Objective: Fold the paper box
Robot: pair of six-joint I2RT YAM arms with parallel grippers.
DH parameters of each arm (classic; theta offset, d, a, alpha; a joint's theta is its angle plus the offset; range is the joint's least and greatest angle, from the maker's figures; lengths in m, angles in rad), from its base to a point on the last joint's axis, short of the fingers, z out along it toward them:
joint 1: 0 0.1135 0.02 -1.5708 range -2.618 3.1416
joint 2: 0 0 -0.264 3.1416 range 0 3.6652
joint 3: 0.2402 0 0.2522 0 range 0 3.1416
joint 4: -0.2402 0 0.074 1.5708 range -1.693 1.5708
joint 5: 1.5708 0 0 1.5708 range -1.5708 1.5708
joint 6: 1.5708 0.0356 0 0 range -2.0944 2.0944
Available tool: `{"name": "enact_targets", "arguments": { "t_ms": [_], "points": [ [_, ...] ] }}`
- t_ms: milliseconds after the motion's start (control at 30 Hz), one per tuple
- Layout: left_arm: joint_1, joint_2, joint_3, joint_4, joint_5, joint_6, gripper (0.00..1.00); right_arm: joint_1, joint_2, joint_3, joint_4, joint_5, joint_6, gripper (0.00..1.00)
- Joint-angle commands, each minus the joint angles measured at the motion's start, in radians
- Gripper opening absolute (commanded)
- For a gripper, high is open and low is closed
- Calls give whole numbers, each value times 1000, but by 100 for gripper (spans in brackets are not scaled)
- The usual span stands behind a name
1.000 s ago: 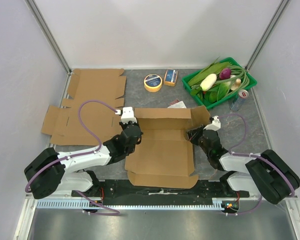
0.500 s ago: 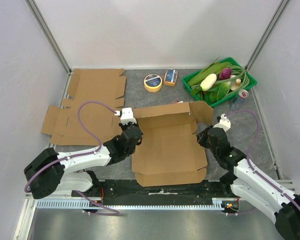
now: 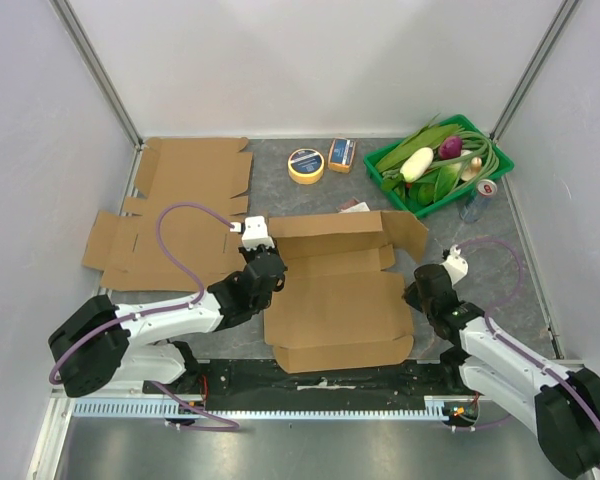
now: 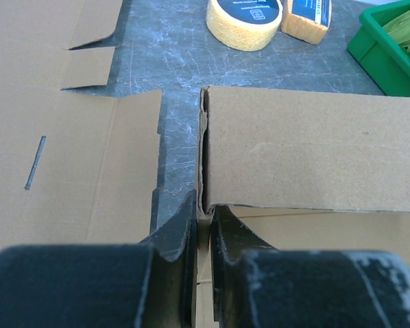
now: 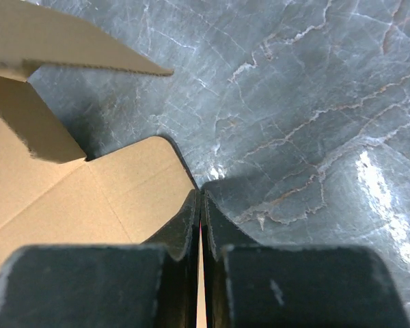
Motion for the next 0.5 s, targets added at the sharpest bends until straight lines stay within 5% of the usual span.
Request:
{"name": "enact_targets", "arguments": {
  "t_ms": [0,200,467],
  "points": [
    [1,9,-2,-2,-22,-79,2,-15,32,-28,44,-11,49,6],
    [3,26,29,5,-34,10,2,-35,-61,149,-188,-78,-65,21],
    [3,21,12,79,-43,161,2,-38,-106,724,-709,-120,-359,64]
  ]
}}
